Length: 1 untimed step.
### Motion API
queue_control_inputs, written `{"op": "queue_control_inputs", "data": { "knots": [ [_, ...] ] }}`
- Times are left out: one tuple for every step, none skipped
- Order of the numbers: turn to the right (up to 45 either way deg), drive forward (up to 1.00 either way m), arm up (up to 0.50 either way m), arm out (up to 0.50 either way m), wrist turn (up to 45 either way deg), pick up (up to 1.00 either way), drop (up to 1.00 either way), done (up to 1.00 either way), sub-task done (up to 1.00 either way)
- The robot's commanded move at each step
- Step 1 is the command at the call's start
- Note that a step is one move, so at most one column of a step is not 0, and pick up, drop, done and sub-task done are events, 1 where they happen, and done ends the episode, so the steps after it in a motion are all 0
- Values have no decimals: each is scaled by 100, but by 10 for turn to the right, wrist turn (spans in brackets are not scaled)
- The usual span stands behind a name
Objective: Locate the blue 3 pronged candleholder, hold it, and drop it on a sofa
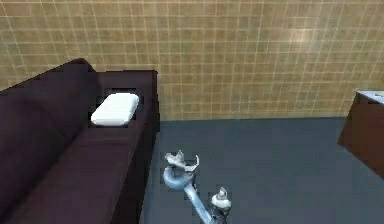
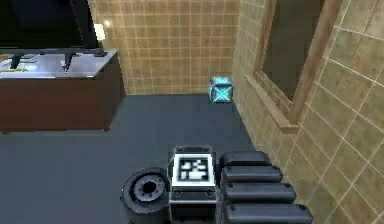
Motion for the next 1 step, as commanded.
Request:
{"op": "queue_control_inputs", "data": {
  "knots": [
    [0,100,0,0,0,0,0,0,0]
  ]
}}
